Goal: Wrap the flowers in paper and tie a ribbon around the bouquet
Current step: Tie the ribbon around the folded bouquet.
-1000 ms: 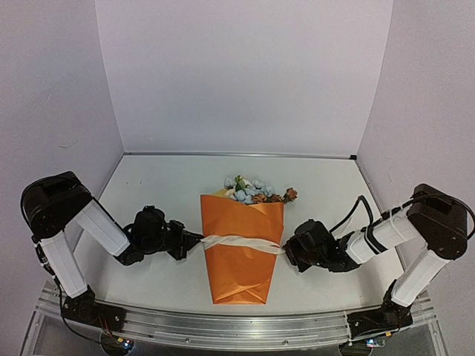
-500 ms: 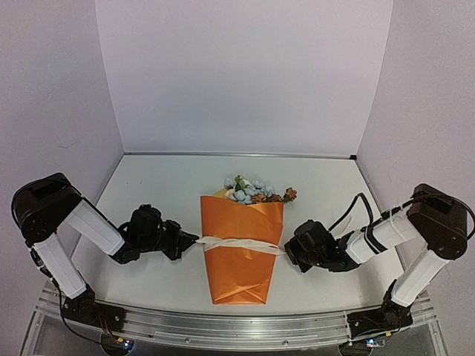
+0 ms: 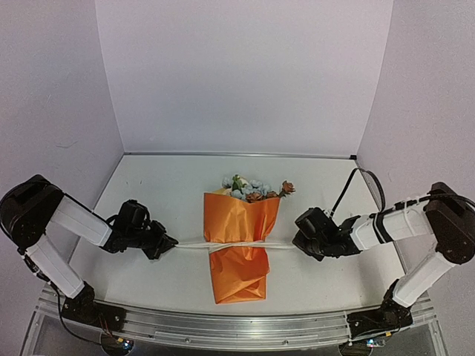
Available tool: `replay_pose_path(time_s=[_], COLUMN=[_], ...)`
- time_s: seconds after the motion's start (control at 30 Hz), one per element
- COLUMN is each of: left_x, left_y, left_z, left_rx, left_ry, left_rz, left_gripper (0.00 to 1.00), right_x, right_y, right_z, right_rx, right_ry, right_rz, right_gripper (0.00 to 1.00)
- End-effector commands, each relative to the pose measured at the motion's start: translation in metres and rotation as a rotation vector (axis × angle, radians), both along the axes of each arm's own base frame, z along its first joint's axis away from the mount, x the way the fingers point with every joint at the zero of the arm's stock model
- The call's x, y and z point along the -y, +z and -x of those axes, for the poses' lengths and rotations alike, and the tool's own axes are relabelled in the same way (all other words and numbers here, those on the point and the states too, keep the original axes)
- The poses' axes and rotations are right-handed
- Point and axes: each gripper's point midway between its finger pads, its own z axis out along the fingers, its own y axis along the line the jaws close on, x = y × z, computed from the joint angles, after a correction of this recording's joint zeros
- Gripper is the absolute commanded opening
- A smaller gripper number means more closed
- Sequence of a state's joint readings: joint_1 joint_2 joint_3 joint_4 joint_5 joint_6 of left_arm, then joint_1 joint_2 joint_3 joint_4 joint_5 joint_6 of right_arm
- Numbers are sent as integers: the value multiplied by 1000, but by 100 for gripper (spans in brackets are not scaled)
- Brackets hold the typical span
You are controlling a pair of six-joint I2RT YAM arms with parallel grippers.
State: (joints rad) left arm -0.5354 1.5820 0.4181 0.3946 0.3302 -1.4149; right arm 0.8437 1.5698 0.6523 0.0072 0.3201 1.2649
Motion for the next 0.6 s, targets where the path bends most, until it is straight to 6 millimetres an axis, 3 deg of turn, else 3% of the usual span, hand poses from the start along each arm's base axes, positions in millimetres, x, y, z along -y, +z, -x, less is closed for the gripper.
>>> replay_pose_path(time_s=[0.0,0.17,0.33,0.57], left_x=[-64,-124,-155,-182], left_y=[-18,-12,-7,4], left_z=[2,-15,-29,-46], left_rx=[-22,-4,-2,13], left_ry=[30,140,211,264], left_rz=[-114,-121,-91,-87], left_gripper=[0,0,0,0], right_x=[81,129,145,168], right_y=[-6,-1,7,11], right_z=[12,32,39,50], right_rx=[-40,-69,-78,-107], right_ry=[-84,-141,-159,-196], right_rz=[241,314,340,372], right_gripper=[0,0,0,0])
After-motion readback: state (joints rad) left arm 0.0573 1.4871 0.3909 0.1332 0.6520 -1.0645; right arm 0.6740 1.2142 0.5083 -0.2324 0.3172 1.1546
